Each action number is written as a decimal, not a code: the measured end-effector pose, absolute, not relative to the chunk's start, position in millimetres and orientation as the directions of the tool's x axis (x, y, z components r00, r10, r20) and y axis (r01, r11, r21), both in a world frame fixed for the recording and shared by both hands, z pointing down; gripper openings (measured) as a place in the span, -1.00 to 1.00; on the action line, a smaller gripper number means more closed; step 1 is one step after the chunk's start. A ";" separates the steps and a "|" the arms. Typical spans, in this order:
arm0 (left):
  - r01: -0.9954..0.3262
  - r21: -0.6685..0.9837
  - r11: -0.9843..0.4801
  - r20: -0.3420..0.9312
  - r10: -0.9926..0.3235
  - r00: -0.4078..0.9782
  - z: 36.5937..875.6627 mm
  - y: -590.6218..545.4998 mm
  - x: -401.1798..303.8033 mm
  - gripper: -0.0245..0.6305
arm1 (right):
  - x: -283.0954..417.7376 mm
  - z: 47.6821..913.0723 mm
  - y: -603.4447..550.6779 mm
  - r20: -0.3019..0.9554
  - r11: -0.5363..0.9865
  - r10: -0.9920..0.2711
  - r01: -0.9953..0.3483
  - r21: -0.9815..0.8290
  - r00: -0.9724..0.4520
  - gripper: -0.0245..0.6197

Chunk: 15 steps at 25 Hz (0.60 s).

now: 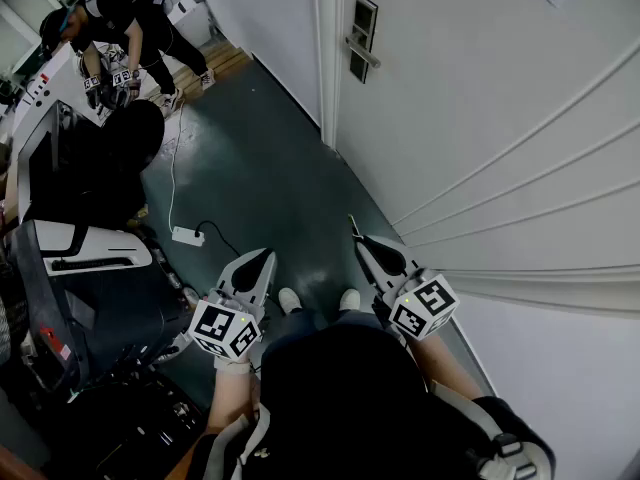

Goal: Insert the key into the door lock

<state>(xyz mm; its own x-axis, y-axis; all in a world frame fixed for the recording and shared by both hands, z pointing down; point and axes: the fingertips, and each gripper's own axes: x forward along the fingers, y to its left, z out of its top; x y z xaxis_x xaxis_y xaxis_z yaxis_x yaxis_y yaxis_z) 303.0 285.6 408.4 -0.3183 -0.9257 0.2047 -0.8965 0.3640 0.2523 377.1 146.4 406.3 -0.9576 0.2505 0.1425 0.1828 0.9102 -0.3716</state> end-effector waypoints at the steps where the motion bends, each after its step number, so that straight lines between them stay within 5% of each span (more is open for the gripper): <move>1: -0.894 0.256 0.367 0.197 -0.925 -0.324 408.1 294.5 300.3 -0.90 | 373.4 406.6 155.2 0.148 0.913 0.252 0.183 -0.366 -0.956 -0.82; 15: -0.911 0.226 0.346 0.150 -0.936 -0.318 404.5 392.1 218.5 -0.90 | 290.4 396.6 250.5 0.158 0.926 0.217 0.152 -0.346 -0.963 -0.82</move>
<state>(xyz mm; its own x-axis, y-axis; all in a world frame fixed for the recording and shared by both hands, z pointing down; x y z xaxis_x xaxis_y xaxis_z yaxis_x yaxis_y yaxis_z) 218.5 392.1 404.5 -0.3184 -0.9359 0.1505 -0.9106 0.3461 0.2258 290.4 250.5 396.6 -0.9635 0.2166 0.1575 0.1516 0.9259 -0.3461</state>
